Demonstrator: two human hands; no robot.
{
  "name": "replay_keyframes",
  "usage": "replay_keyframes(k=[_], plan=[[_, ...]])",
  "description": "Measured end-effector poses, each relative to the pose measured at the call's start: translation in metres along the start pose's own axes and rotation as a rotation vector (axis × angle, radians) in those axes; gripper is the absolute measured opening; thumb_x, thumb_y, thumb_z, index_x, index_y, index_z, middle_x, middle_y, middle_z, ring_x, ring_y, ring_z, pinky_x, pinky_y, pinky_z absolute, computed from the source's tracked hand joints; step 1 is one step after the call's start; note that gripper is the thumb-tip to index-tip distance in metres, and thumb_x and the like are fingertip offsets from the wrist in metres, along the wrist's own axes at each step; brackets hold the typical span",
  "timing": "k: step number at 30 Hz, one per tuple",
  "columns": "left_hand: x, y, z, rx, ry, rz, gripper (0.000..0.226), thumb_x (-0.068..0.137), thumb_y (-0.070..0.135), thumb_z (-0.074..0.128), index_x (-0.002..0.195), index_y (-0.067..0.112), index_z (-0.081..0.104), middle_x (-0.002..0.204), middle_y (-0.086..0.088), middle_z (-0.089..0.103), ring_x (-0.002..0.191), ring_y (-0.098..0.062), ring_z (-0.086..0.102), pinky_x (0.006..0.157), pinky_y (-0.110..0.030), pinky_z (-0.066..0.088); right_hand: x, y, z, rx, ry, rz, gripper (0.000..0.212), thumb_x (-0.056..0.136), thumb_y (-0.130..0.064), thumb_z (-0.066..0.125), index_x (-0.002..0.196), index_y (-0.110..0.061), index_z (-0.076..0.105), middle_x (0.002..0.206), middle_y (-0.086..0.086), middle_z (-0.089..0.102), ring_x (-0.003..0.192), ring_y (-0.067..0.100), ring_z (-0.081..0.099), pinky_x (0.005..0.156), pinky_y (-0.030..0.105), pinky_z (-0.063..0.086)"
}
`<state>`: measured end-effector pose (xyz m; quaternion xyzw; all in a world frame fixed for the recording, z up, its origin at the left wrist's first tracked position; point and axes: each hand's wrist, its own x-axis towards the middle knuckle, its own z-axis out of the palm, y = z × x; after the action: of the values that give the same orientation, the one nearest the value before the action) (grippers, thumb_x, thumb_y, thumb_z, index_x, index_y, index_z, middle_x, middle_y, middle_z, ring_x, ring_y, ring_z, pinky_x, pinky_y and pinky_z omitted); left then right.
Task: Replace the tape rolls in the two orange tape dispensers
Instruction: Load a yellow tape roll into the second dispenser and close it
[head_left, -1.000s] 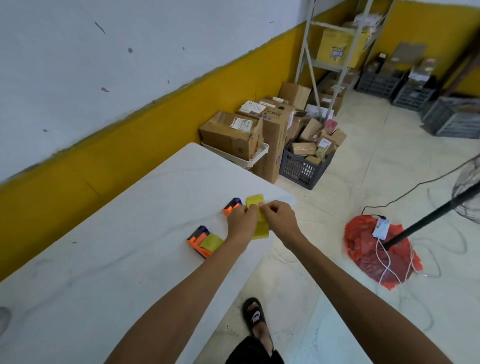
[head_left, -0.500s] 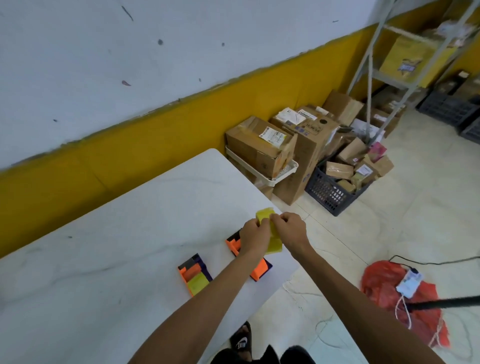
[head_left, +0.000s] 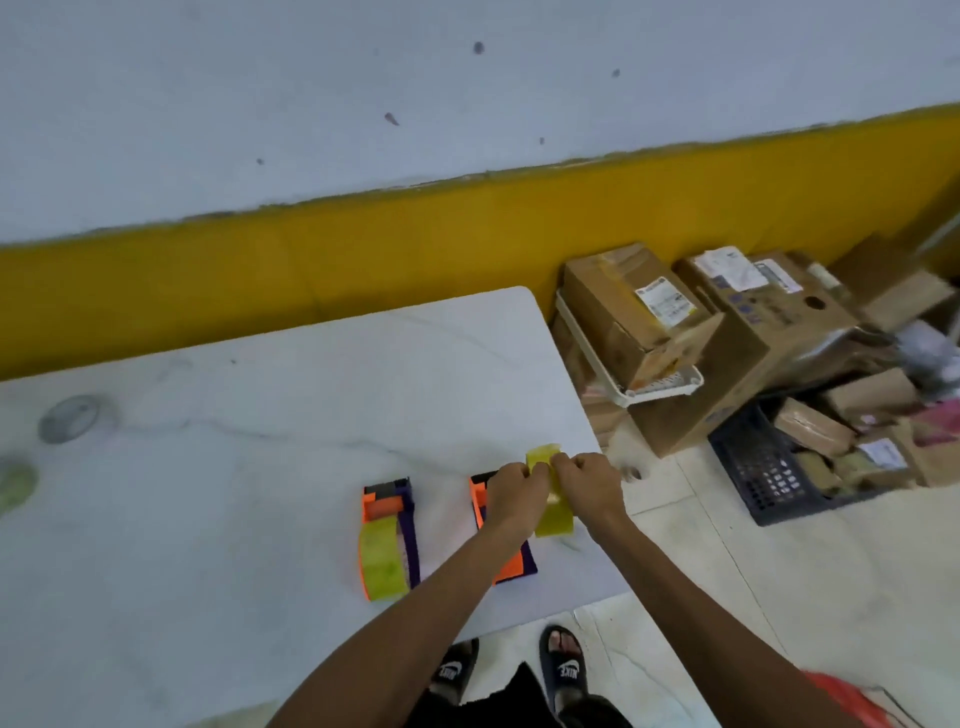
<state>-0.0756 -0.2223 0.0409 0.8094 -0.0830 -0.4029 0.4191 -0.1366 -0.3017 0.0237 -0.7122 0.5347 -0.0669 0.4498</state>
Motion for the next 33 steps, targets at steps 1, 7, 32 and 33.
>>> replay_keyframes(k=[1, 7, 32, 33], plan=[[-0.001, 0.0, 0.004, -0.013, 0.027, -0.012, 0.038, 0.089, 0.023, 0.047, 0.055, 0.016, 0.03, 0.056, 0.002, 0.031, 0.05, -0.014, 0.03, 0.049, -0.027, 0.025, 0.004, 0.002, -0.002, -0.007, -0.04, -0.01, 0.033, 0.086, -0.026, 0.052, 0.059, -0.007, 0.045, 0.059, 0.008, 0.042, 0.058, 0.021, 0.041, 0.057, 0.033, 0.035], [-0.01, -0.005, 0.019, 0.024, 0.229, 0.014, 0.039, 0.086, 0.027, 0.055, 0.056, 0.015, 0.035, 0.054, 0.002, 0.033, 0.049, -0.013, 0.031, 0.045, -0.023, 0.025, 0.015, 0.016, -0.014, 0.103, -0.276, -0.016, 0.042, 0.073, -0.04, 0.051, 0.064, 0.0, 0.056, 0.066, 0.012, 0.054, 0.067, 0.034, 0.063, 0.073, 0.056, 0.058], [-0.043, -0.076, 0.011, -0.225, 0.473, -0.137, 0.032, 0.089, 0.007, 0.043, 0.109, 0.012, 0.067, 0.099, -0.006, 0.069, 0.073, -0.015, 0.056, 0.056, -0.02, 0.042, -0.009, 0.039, 0.002, 0.072, -0.436, 0.004, 0.043, 0.085, -0.035, 0.057, 0.049, -0.021, 0.039, 0.066, 0.009, 0.048, 0.07, 0.03, 0.057, 0.07, 0.06, 0.056], [-0.041, -0.074, 0.01, -0.254, 0.473, -0.136, 0.029, 0.088, 0.008, 0.041, 0.098, 0.014, 0.068, 0.088, -0.004, 0.066, 0.067, -0.015, 0.052, 0.054, -0.022, 0.04, -0.01, 0.038, 0.003, 0.068, -0.432, -0.001, 0.042, 0.087, -0.033, 0.056, 0.052, -0.019, 0.038, 0.065, 0.009, 0.047, 0.069, 0.028, 0.055, 0.07, 0.06, 0.056]])
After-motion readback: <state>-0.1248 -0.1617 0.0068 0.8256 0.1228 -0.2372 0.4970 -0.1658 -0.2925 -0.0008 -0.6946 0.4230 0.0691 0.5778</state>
